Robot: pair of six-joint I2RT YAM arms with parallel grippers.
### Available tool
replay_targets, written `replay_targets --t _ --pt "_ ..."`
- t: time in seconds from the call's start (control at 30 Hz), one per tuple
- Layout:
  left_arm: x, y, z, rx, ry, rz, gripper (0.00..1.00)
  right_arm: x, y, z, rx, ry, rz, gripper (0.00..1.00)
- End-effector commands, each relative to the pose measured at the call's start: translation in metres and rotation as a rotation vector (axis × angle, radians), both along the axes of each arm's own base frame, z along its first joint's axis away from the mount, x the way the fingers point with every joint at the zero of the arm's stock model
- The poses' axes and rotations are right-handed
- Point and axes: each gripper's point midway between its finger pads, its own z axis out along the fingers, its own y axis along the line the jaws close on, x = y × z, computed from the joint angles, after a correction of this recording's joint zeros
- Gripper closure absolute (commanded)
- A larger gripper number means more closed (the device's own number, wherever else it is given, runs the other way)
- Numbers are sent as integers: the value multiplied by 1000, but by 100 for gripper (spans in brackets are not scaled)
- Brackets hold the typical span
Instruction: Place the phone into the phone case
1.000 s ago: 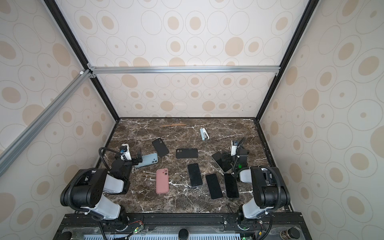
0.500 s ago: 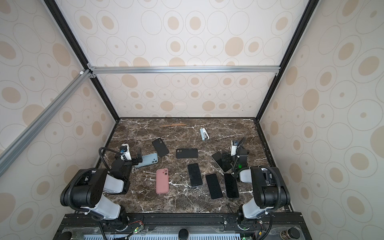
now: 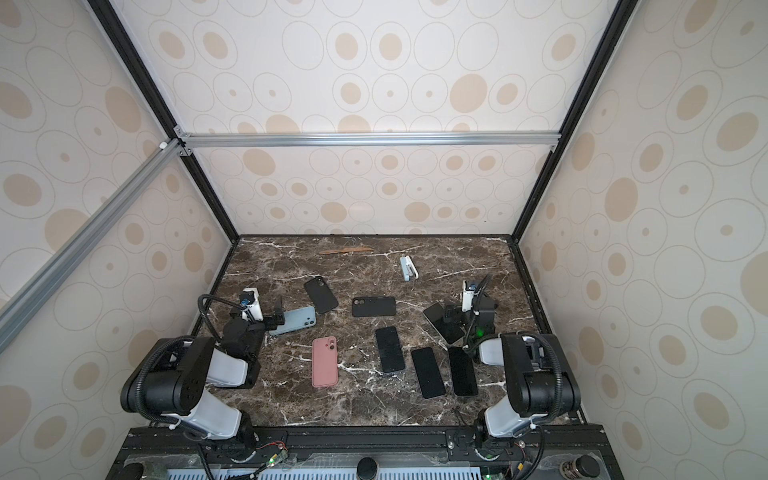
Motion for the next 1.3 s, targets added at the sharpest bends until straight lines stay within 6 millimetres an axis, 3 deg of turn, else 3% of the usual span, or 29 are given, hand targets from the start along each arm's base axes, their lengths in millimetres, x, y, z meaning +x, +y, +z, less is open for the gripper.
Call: replay_targets --t 0.0,0.13,0.27,0.43,0.57,0.73,0.9,1.0,1.1,1.27 --pt "2 8 22 2 -38 50 3 6 -2 35 -3 -7 -7 3" --pt "4 17 50 -15 -55 106 3 10 -9 62 45 15 -77 5" --pt "-4 8 116 -56 -241 54 3 8 3 91 228 64 -99 8" --pt "-3 -39 186 -22 -324 -199 5 -19 29 104 414 267 -87 14" --pt "-18 -102 215 88 -352 -468 5 -58 49 101 396 405 -62 17" --pt "-52 -189 206 215 -297 -836 3 -108 82 99 352 518 16 20" --pt "-85 -240 177 246 -254 -1048 1 -158 103 80 265 623 52 20" --pt "-99 -258 150 297 -236 -1112 1 -182 108 60 253 687 47 20" --pt "-93 -262 131 295 -198 -1097 1 -198 112 44 252 728 54 21" --pt "-79 -262 124 265 -155 -1053 2 -192 134 32 255 721 119 24"
